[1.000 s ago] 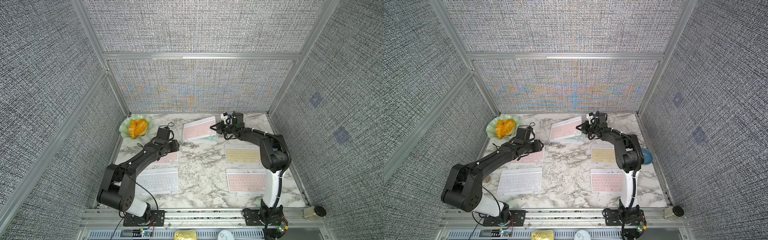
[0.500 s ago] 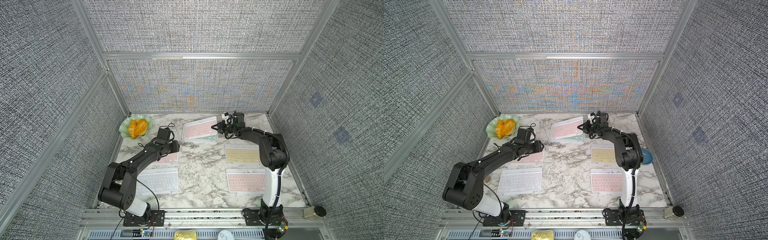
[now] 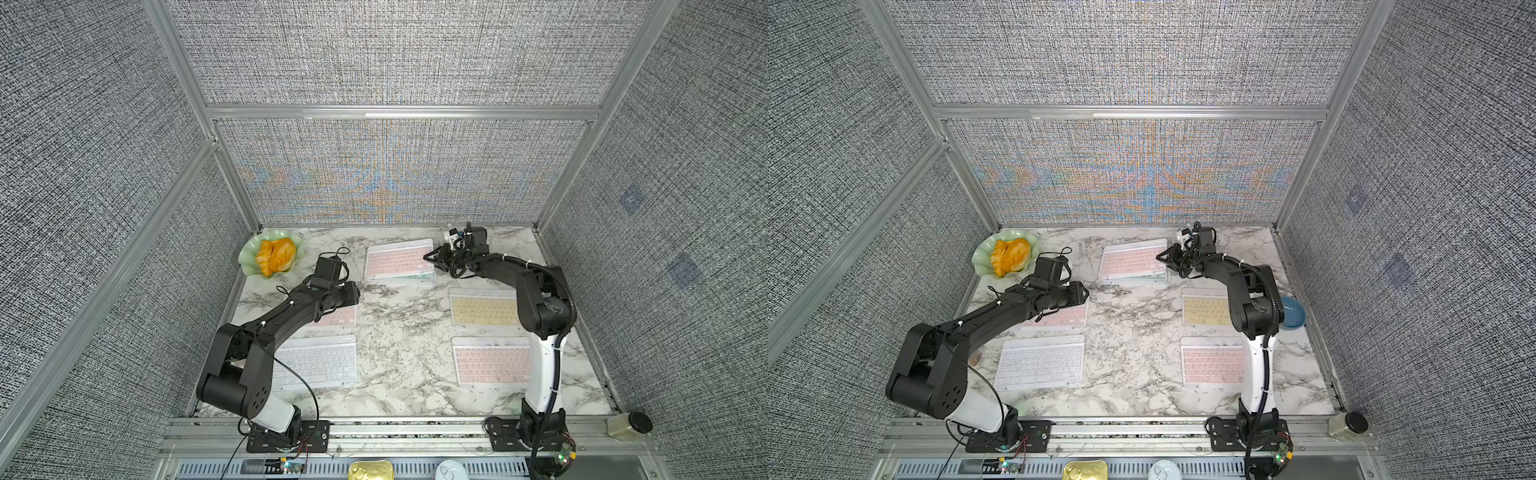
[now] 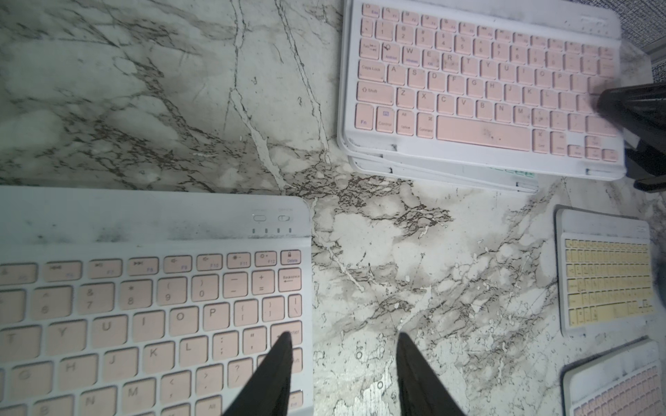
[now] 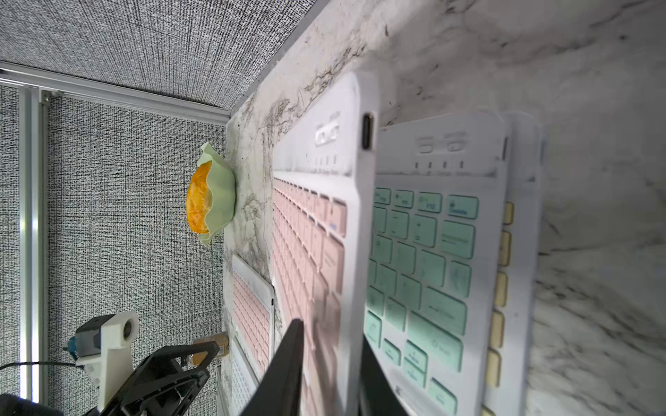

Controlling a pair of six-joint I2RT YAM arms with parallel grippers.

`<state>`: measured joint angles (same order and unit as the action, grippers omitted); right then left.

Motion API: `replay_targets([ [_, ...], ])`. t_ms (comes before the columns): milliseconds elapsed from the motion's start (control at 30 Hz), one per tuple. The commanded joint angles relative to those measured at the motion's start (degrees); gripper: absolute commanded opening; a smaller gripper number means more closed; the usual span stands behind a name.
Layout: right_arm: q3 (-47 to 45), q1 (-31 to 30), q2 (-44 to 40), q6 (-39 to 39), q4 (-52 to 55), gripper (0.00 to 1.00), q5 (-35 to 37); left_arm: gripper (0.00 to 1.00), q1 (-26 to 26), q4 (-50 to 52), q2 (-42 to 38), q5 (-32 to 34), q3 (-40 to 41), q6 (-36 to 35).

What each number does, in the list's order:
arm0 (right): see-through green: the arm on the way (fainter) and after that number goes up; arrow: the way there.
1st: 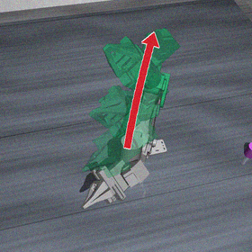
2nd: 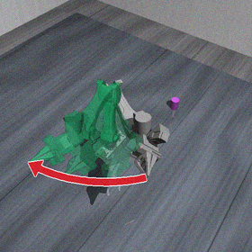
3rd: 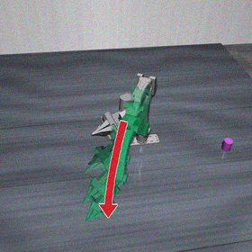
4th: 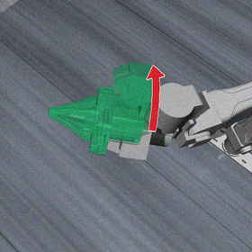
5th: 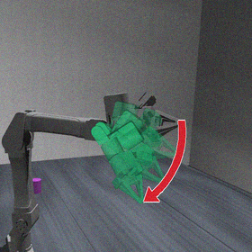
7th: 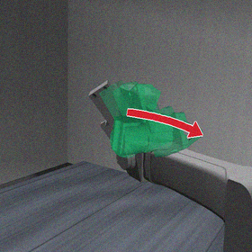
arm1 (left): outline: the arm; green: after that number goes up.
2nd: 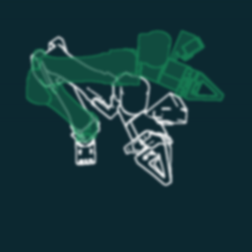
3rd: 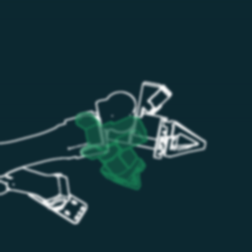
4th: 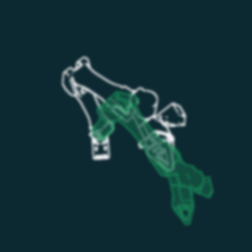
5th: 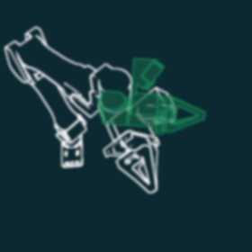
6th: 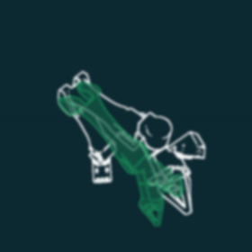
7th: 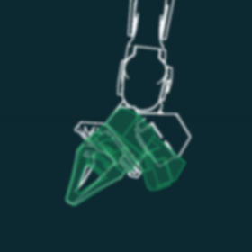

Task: Stack the numeric keypads
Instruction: Place the numeric keypad at the numeric keypad.

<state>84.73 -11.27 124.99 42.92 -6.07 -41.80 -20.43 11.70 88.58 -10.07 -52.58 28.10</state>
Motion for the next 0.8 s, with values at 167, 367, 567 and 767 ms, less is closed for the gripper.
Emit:
replay_targets([
  [167,0.06,0.43,0.68,-0.05,0.02,0.27,1.63,0.48,0.12,-0.67,0.11,0.03,0.01,-0.2],
  [367,-0.33,0.89,1.27,0.76,-1.13,0.27,1.81,0.48,0.17,-0.79,0.25,-0.17,0.33,-0.15],
  [567,-0.62,1.24,1.79,0.97,-1.41,0.31,2.07,0.48,0.12,-0.64,0.19,-0.26,0.26,-0.24],
  [767,-0.11,1.25,1.93,-0.04,0.57,0.39,3.89,0.48,0.12,-0.71,0.29,-0.25,0.41,-0.21],
])
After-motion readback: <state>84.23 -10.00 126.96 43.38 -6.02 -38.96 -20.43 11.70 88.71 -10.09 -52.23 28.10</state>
